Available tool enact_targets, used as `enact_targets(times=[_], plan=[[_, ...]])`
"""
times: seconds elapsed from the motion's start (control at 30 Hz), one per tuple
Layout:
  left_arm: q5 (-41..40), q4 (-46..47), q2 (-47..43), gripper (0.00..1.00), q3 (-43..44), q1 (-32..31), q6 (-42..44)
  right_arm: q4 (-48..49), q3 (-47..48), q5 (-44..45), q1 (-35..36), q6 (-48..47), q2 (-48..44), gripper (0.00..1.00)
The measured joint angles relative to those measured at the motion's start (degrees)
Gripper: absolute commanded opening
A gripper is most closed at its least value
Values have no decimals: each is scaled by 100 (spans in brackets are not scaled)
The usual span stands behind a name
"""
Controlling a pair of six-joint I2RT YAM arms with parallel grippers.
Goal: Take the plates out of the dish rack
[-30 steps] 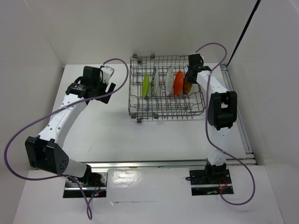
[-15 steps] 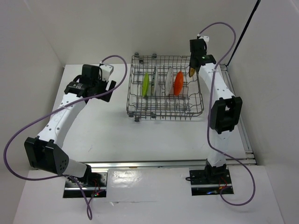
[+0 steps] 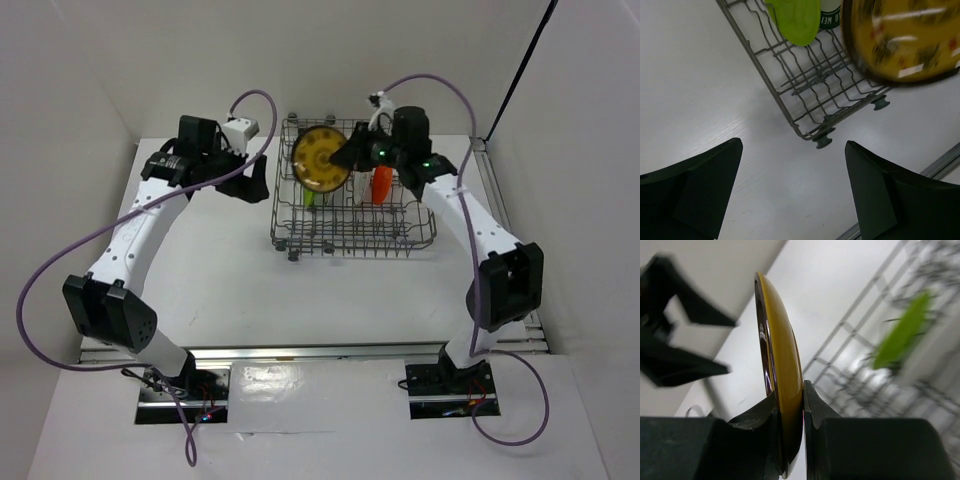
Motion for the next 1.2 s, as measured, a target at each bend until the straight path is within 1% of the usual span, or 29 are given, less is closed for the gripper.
enact_targets(times=[0.13, 0.2, 0.23, 0.33, 0.37, 0.43, 0.47, 0.53, 0.57, 0.6, 0.63, 0.73, 0.77, 0.8, 0.87, 0.9, 0.93, 1.0, 1.03, 1.13, 1.2], plan=[[426, -63, 476, 91, 208, 2, -271, 553, -262, -887, 608, 280, 308, 0], [629, -234, 605, 88, 214, 35, -358, 662, -343, -981, 767, 304, 409, 0], [680, -249, 643, 82, 212, 50, -407, 726, -369, -1069, 824, 354, 463, 0], [935, -306, 682, 70, 201, 96, -452, 1027, -492, -1274, 874, 520, 555, 0], [1064, -328, 682, 61, 195, 116, -448, 1154, -557, -1325, 885, 597, 568, 0], [1296, -350, 682, 49, 179, 127, -466, 1340, -643, -1377, 909, 693, 586, 0], [1375, -358, 682, 37, 166, 129, -459, 1423, -684, -1403, 916, 741, 599, 0], [1528, -422, 682, 28, 120, 136, -516, 1515, -772, -1419, 918, 756, 623, 0], [1672, -450, 682, 14, 90, 197, -570, 1578, -817, -1484, 905, 748, 634, 0], [1799, -472, 682, 3, 59, 258, -616, 1637, -835, -1534, 907, 748, 656, 0], [1917, -487, 682, 0, 26, 319, -619, 1683, -841, -1582, 925, 754, 684, 0], [2024, -592, 682, 0, -17, 402, -608, 1711, -841, -1600, 979, 756, 739, 0], [2048, -619, 682, 0, -31, 424, -610, 1705, -841, -1600, 994, 754, 748, 2], [2074, -636, 682, 0, -46, 442, -610, 1694, -841, -1589, 1010, 750, 750, 17], [2138, -651, 680, 0, -94, 507, -636, 1670, -841, -1534, 1049, 748, 750, 34], [2194, -638, 678, 0, -122, 566, -654, 1648, -841, -1528, 1073, 761, 750, 46], [2240, -614, 678, 0, -138, 623, -664, 1587, -839, -1530, 1117, 763, 750, 62], [2426, -605, 675, 0, -157, 750, -691, 1320, -741, -1451, 1220, 719, 765, 71], [2535, -612, 675, 0, -162, 907, -706, 1163, -612, -1386, 1268, 673, 791, 78], [2841, -584, 675, 0, -201, 1432, -737, 619, -96, -1043, 1338, 498, 881, 78], [2907, -549, 675, 0, -264, 1838, -748, 348, 201, -743, 1331, 424, 892, 78]])
